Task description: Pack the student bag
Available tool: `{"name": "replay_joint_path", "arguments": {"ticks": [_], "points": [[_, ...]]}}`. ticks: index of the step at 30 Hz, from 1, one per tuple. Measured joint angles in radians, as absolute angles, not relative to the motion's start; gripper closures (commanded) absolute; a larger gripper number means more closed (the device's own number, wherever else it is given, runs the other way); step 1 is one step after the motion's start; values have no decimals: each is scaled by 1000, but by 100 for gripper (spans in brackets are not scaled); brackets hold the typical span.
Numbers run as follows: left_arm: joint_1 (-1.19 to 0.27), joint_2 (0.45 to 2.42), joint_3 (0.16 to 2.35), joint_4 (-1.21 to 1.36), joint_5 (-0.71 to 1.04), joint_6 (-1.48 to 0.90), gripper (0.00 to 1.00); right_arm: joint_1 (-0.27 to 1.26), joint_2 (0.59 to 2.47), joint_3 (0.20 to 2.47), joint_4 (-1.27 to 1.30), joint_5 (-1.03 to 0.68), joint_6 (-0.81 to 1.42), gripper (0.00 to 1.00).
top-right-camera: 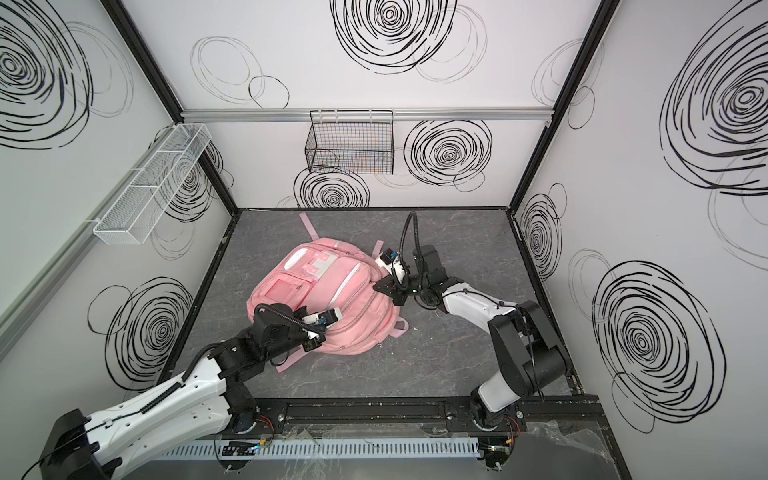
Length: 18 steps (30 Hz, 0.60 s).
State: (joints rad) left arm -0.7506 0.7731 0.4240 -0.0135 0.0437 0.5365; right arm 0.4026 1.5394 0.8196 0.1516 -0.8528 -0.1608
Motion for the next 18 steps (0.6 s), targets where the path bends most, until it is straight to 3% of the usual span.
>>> {"name": "replay_joint_path", "arguments": {"ticks": [4, 5, 6, 7, 8, 10, 18], "points": [[-757, 754, 417, -14, 9, 570, 100, 376, 1531, 819, 117, -823, -114, 100], [-757, 754, 417, -14, -2, 575, 87, 379, 1522, 819, 110, -813, -103, 100], [-757, 754, 417, -14, -7, 576, 67, 385, 1513, 819, 107, -802, -93, 100], [-758, 753, 417, -15, -9, 575, 38, 395, 1499, 819, 103, -786, -79, 100], [-757, 751, 419, -22, -12, 568, 25, 408, 1482, 819, 99, -765, -67, 100], [-753, 750, 432, -32, -12, 546, 20, 440, 1447, 819, 91, -730, -39, 100], [-754, 843, 515, 27, 41, 392, 21, 579, 1353, 774, 103, -653, 166, 100]]}}
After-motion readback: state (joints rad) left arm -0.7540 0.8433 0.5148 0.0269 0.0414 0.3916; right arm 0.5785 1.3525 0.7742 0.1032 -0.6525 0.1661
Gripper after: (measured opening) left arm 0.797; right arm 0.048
